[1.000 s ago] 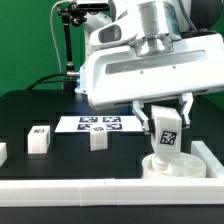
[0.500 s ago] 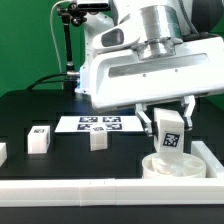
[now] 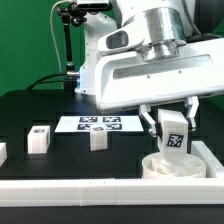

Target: Assemble stool

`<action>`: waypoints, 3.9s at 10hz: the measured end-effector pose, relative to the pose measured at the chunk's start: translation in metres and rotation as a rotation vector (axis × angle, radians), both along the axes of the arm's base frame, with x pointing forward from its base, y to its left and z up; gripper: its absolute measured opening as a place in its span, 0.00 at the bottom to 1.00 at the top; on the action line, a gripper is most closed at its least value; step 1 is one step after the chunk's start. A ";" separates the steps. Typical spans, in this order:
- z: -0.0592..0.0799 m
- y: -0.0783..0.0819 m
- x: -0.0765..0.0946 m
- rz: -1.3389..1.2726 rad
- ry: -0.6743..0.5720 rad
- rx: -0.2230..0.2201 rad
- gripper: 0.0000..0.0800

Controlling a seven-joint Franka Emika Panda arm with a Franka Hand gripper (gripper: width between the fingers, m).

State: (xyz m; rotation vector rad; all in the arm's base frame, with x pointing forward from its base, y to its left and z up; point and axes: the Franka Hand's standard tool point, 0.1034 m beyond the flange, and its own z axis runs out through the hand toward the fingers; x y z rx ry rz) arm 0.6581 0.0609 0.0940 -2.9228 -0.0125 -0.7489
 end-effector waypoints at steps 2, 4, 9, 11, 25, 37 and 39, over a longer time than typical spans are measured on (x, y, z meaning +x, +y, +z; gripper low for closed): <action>-0.007 -0.003 -0.006 -0.002 0.014 -0.002 0.41; -0.009 -0.005 -0.009 -0.004 0.018 -0.004 0.41; -0.014 -0.010 -0.006 -0.016 -0.019 -0.017 0.41; -0.014 -0.012 -0.007 -0.027 -0.058 -0.027 0.41; -0.014 -0.016 -0.011 -0.048 -0.046 -0.013 0.41; -0.014 -0.019 -0.011 -0.059 -0.015 0.006 0.41; -0.014 -0.019 -0.011 -0.060 -0.015 0.006 0.41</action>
Offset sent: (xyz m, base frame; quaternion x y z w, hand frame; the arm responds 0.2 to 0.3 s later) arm -0.0072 -0.0030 -0.0029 0.0036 0.0009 -0.0019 1.0000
